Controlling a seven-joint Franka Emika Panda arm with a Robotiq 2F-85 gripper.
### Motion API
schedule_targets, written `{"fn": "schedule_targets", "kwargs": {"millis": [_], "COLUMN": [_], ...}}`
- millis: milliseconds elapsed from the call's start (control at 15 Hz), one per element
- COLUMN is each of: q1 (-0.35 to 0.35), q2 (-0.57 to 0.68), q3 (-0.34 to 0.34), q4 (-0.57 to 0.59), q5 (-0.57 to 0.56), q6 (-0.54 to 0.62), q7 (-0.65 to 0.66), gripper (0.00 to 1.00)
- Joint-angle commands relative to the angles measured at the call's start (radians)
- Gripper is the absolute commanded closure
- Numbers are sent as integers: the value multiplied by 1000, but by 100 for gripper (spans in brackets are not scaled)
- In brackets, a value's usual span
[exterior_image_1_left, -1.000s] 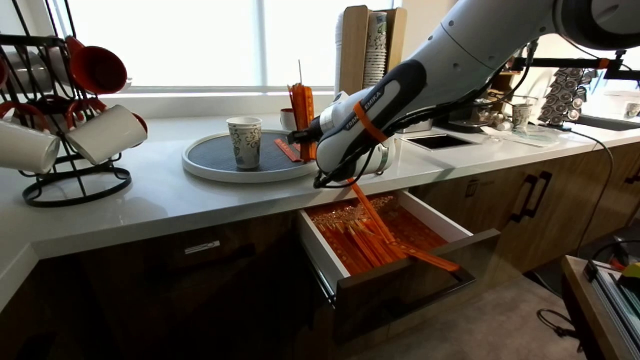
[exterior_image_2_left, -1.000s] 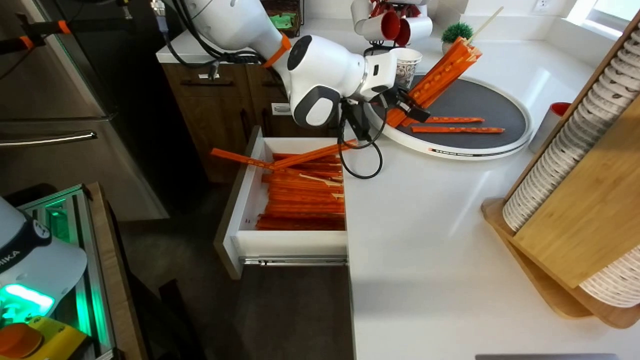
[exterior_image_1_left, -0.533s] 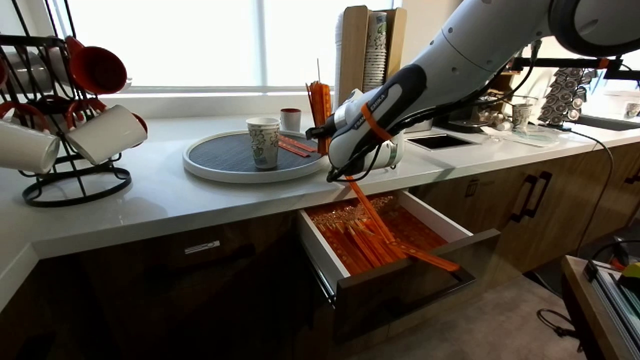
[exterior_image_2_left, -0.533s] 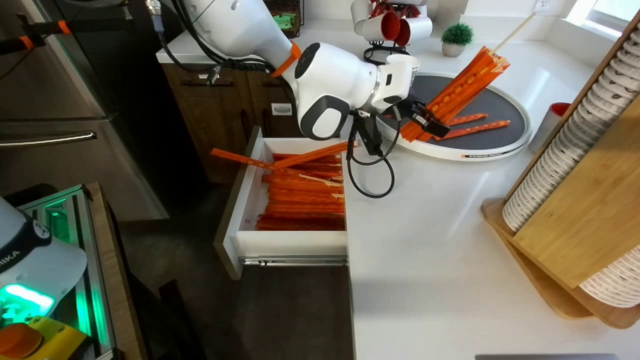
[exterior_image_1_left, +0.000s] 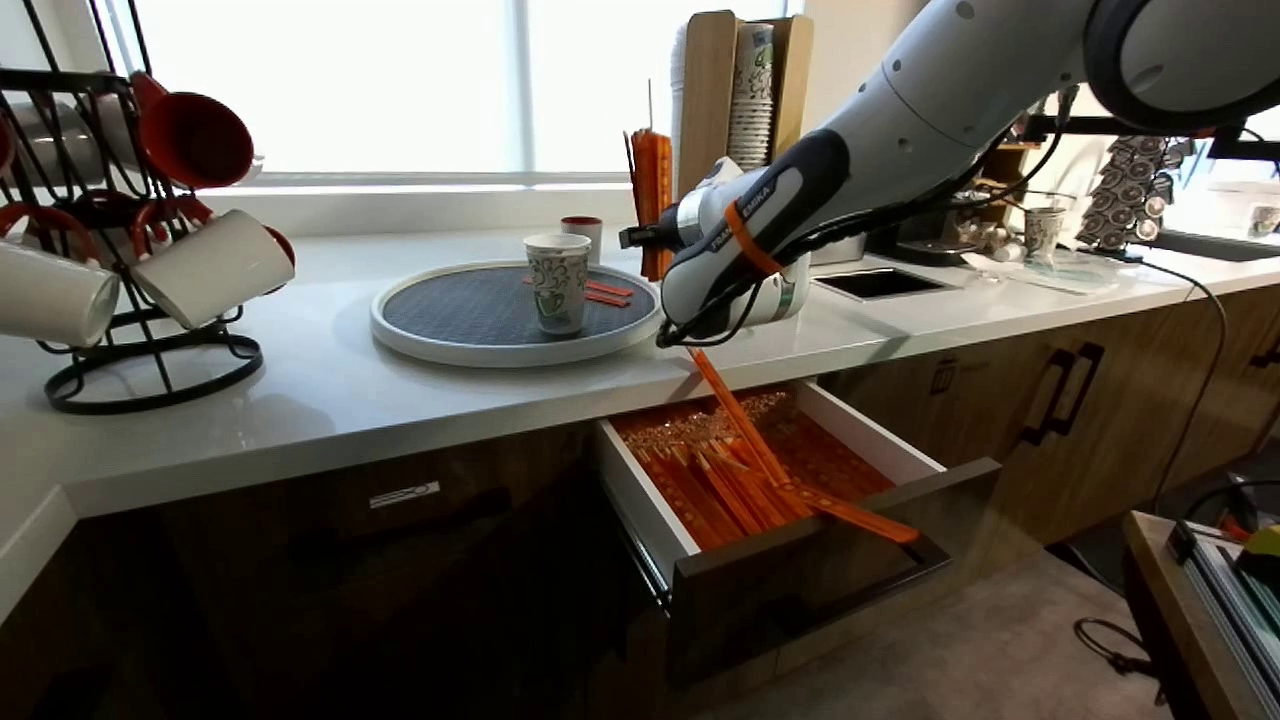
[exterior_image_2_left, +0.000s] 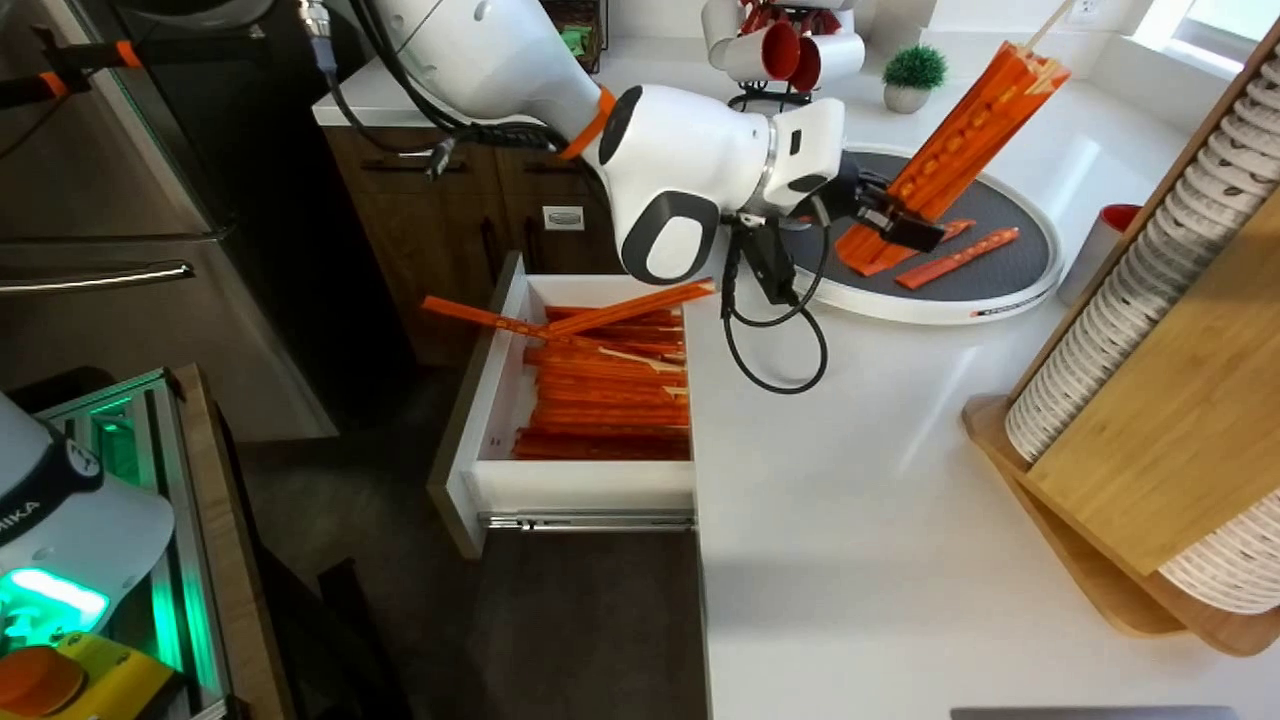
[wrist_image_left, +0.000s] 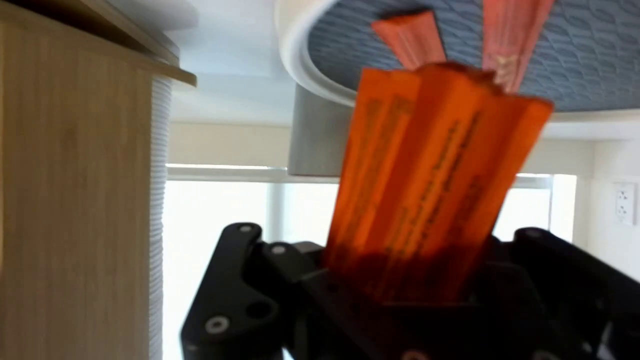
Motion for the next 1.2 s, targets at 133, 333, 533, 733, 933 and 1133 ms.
{"fn": "schedule_targets", "kwargs": {"millis": [133,333,533,733,933,1133], "q1": [13,11,-5,-24,-37,-43], "q2": [-71,-109,-126,-118,-98,-82], "q3": [67,115,173,232,269,278], "q4": [44,55,61,62,64,56], "q5": [-25,-47,-82,-137,-181,-192], "q6": [65,116,152,175,204,216], "q7": [19,-9,15,50,69,64], "gripper": [100,100,100,100,100,100]}}
